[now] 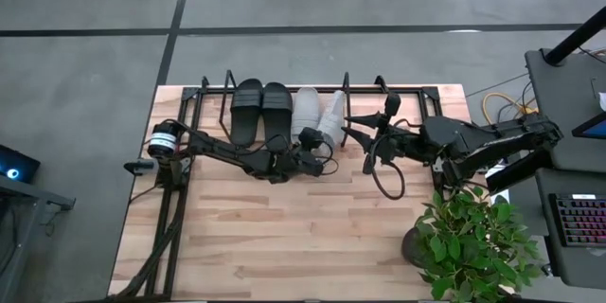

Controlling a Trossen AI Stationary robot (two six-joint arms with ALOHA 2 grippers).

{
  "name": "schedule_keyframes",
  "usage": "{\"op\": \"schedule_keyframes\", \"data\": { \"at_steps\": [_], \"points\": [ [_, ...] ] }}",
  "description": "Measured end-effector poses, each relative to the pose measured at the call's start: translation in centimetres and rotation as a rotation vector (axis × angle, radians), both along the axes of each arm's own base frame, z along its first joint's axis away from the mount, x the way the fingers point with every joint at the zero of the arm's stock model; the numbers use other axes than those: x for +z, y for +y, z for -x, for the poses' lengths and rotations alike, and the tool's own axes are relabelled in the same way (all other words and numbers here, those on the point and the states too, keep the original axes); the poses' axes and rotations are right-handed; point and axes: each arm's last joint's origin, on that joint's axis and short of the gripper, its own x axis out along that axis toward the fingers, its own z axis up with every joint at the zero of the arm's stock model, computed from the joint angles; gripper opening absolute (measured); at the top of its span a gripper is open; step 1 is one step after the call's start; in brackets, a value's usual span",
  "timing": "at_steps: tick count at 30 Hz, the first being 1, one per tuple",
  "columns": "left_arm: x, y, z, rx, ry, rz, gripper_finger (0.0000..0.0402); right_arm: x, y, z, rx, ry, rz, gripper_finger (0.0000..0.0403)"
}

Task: Pick and place slides into the shelf
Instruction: Put the gray slide on the shelf, then adjust the right gray slide from the shelf

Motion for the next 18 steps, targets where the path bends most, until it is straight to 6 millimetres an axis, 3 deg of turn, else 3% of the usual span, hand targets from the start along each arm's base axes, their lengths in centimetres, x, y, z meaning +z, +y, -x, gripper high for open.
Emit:
{"op": "schedule_keyframes", "data": {
  "at_steps": [6, 13, 18],
  "points": [
    [0.2, -0.7, -0.1, -0.040, -0.006, 0.016, 0.0217, -0.2, 0.0, 0.0, -0.002, 0.017, 0.003, 0.0096],
    [0.2, -0.5, 0.4, 0.047, -0.031, 0.037, 0.0218, -0.2, 0.0, 0.0, -0.003, 0.016, 0.003, 0.0096],
    [2.1, -0.2, 1.6, 0.150, -0.065, -0.023, 0.0218, -0.2, 0.0, 0.0, -0.003, 0.016, 0.003, 0.0096]
  ]
}}
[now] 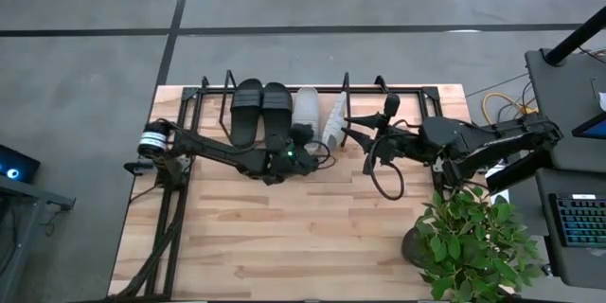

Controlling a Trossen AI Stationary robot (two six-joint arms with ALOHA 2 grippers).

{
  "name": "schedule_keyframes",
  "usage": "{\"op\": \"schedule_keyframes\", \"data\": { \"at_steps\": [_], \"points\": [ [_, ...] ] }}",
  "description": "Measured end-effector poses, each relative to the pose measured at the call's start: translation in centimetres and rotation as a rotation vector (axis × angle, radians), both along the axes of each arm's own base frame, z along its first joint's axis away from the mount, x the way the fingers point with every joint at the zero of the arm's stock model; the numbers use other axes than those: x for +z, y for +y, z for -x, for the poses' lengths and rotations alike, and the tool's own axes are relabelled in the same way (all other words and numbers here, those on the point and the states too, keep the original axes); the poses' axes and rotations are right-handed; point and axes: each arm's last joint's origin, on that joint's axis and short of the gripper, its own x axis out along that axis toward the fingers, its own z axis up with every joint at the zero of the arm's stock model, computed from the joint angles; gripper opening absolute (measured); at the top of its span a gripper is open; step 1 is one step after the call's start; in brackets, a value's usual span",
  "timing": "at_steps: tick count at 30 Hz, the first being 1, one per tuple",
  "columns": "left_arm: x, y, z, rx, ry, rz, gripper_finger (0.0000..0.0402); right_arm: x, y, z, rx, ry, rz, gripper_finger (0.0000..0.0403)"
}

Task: Pick and place slides into the shelf
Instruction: Adjust the right gray slide from the shelf

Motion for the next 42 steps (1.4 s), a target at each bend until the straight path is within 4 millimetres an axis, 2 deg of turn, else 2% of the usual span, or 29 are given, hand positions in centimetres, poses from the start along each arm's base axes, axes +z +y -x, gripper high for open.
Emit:
{"op": "schedule_keyframes", "data": {
  "at_steps": [5, 10, 14, 19, 21, 26, 31, 37, 42],
  "points": [
    [3.9, 0.1, 2.2, 0.043, -0.205, 0.093, 0.0218, -0.3, 0.0, 0.0, 0.001, 0.002, -0.073, 0.0095],
    [6.9, 0.3, 6.1, 0.057, -0.526, 0.311, 0.0217, -1.0, 0.1, -0.2, -0.002, 0.013, -0.224, 0.0095],
    [8.5, -0.1, 9.2, -0.140, -0.738, 0.626, 0.0217, -2.3, 0.4, -1.3, -0.009, 0.059, -0.271, 0.0095],
    [8.5, -0.9, 12.6, -0.486, -0.835, 0.945, 0.0217, -4.2, 0.8, -3.2, -0.030, 0.103, -0.350, 0.0090],
    [8.6, -1.0, 13.6, -0.568, -0.863, 0.974, 0.0217, -5.1, 0.8, -3.7, -0.066, 0.120, -0.389, 0.0087],
    [9.4, -0.7, 16.4, -0.592, -0.948, 0.955, 0.0217, -7.1, 1.1, -5.2, -0.180, 0.098, -0.497, 0.0073],
    [9.8, -0.6, 18.3, -0.604, -1.041, 0.984, 0.0217, -9.1, 2.2, -6.3, -0.201, 0.125, -0.563, 0.0060],
    [10.1, -0.5, 19.6, -0.615, -1.100, 1.017, 0.0217, -9.5, 3.6, -6.5, -0.160, 0.137, -0.552, 0.0053],
    [10.5, -0.5, 20.0, -0.628, -1.119, 1.013, 0.0217, -9.6, 3.8, -6.4, -0.152, 0.140, -0.578, 0.0054]
  ]
}}
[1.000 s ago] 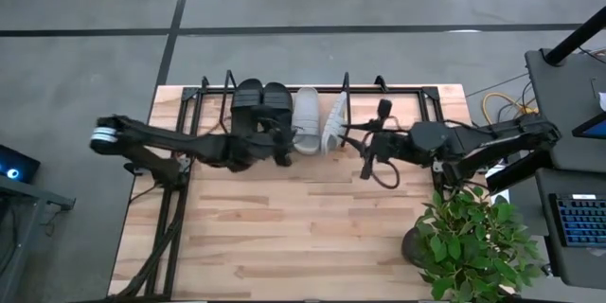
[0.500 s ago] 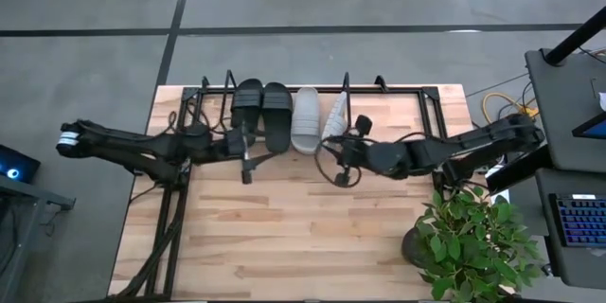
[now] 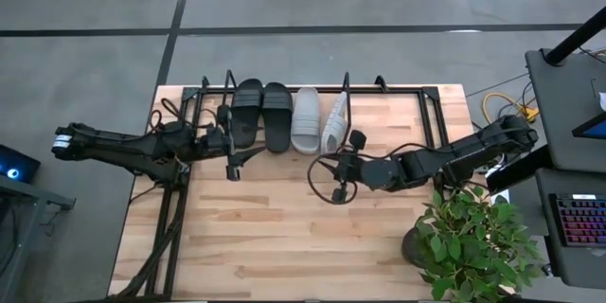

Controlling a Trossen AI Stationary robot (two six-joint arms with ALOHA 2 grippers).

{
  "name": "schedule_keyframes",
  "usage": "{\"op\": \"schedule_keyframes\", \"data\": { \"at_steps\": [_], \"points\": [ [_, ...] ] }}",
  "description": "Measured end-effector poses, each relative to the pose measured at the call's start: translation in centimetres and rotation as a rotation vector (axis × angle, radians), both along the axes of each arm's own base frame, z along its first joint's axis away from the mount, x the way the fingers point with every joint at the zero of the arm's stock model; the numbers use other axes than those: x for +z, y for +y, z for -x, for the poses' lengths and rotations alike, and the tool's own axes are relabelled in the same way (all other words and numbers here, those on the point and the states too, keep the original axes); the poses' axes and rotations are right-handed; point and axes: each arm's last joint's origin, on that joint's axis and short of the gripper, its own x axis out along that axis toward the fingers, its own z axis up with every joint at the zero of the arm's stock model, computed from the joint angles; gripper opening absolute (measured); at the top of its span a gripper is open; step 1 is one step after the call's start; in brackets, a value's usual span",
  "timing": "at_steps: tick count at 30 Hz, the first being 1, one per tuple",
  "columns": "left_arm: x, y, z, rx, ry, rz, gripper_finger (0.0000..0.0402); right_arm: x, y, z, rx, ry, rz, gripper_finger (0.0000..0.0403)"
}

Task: Pick and place slides into the shelf
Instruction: Adjust the right gray slide from the shelf

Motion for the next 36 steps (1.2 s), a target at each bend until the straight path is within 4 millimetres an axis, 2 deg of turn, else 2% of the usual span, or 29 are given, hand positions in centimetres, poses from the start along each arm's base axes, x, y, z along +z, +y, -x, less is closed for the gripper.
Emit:
{"op": "schedule_keyframes", "data": {
  "at_steps": [2, 6, 9, 12, 17, 21, 24, 28, 36],
  "points": [
    [0.0, 0.0, 0.0, 0.000, 0.001, 0.000, 0.0217, -0.3, 0.2, -0.1, 0.051, 0.009, -0.033, 0.0054],
    [0.1, 0.0, 0.0, 0.003, 0.000, -0.023, 0.0217, -1.0, 0.8, -0.5, 0.260, 0.042, -0.171, 0.0058],
    [0.1, 0.0, 0.0, 0.004, 0.003, -0.027, 0.0217, -1.5, 1.0, -0.8, 0.280, 0.054, -0.261, 0.0079],
    [0.1, 0.0, 0.0, 0.005, 0.001, -0.028, 0.0217, -2.5, 1.3, -1.3, 0.267, 0.083, -0.273, 0.0113],
    [0.2, 0.0, 0.2, 0.006, -0.005, -0.031, 0.0217, -4.8, 1.5, -2.6, 0.161, 0.117, -0.300, 0.0172],
    [0.2, 0.0, 0.2, 0.008, -0.003, -0.051, 0.0217, -6.4, 1.3, -3.3, 0.006, 0.121, -0.265, 0.0200],
    [0.2, 0.0, 0.2, 0.009, -0.002, -0.052, 0.0217, -6.7, 1.2, -3.4, -0.147, 0.071, -0.249, 0.0205],
    [0.2, 0.0, 0.1, 0.009, 0.001, -0.053, 0.0217, -7.3, 1.6, -2.4, -0.302, 0.063, -0.245, 0.0197],
    [0.2, 0.0, 0.1, 0.009, -0.001, -0.053, 0.0217, -8.1, 2.2, -1.4, -0.360, 0.065, -0.211, 0.0192]
  ]
}}
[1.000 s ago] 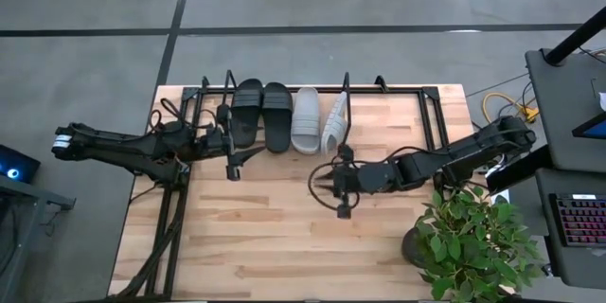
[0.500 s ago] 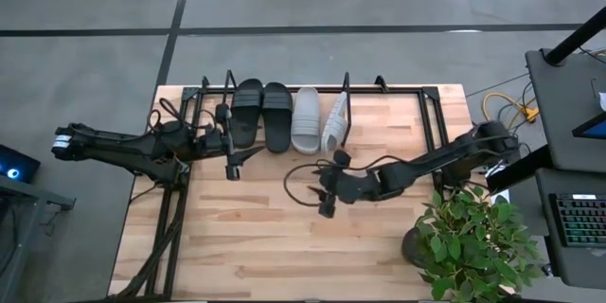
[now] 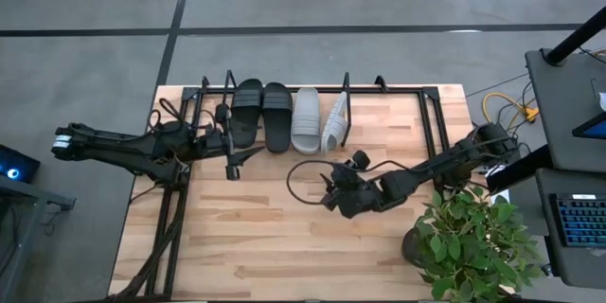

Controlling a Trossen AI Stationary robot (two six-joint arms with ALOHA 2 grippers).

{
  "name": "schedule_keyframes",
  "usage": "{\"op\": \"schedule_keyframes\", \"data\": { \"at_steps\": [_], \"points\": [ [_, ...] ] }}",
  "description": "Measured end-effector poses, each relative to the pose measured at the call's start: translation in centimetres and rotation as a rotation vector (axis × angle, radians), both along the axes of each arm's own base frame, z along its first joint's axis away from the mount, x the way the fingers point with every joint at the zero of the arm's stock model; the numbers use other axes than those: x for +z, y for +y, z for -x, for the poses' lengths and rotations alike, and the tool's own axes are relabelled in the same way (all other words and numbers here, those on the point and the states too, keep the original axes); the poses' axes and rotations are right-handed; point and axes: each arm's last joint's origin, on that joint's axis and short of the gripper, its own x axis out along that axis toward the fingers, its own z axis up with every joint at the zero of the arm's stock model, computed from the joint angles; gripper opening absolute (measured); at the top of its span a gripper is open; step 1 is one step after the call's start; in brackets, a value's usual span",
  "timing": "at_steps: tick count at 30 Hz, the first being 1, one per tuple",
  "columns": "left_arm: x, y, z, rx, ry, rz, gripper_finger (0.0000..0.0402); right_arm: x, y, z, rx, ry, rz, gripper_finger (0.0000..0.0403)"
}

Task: Pick and place slides into the shelf
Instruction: Adjust the right gray slide from the shelf

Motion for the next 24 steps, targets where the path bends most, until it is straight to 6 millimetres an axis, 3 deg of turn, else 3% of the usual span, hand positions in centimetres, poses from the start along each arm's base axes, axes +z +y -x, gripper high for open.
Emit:
{"op": "schedule_keyframes", "data": {
  "at_steps": [6, 12, 24],
  "points": [
    [0.1, 0.0, 0.1, 0.001, -0.006, 0.001, 0.0217, -3.4, -0.1, 0.0, -0.073, 0.062, 0.086, 0.0192],
    [0.0, 0.0, 0.1, 0.007, 0.002, -0.024, 0.0217, -5.2, 0.2, -0.6, -0.114, 0.057, 0.159, 0.0191],
    [0.0, 0.0, 0.0, 0.007, 0.005, -0.025, 0.0217, -5.8, 0.1, -1.4, -0.175, -0.014, 0.192, 0.0191]
  ]
}}
